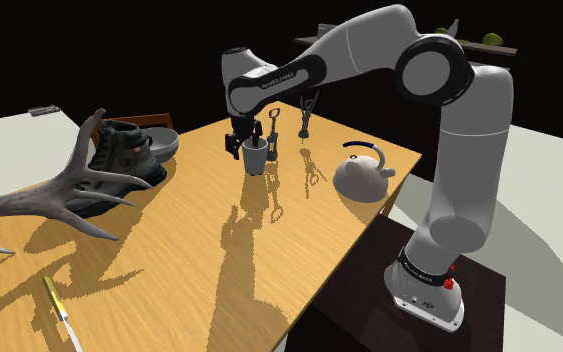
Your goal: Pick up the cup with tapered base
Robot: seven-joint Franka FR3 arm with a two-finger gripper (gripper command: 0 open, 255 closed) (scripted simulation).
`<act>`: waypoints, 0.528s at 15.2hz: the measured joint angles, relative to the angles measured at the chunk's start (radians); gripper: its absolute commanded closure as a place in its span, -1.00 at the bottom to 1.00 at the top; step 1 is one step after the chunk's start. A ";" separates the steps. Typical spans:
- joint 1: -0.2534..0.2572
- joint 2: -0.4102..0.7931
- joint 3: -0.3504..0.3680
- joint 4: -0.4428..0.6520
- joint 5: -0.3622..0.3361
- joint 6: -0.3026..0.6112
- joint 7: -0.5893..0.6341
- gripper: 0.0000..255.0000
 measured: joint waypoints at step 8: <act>0.000 0.004 -0.001 -0.011 -0.001 0.015 0.002 1.00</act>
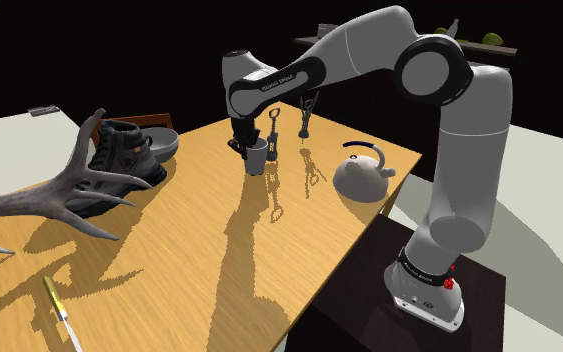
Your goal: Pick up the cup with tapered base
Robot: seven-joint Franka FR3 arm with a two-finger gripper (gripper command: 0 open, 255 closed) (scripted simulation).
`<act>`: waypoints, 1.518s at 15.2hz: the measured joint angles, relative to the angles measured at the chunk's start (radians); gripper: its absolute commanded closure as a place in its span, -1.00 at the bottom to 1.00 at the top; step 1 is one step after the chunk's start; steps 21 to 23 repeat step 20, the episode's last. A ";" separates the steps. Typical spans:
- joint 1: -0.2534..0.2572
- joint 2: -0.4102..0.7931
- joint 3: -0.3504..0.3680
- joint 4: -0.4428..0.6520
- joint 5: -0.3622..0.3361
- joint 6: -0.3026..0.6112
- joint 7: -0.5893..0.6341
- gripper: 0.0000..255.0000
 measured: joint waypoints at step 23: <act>0.001 -0.051 0.005 0.124 0.015 -0.173 -0.022 1.00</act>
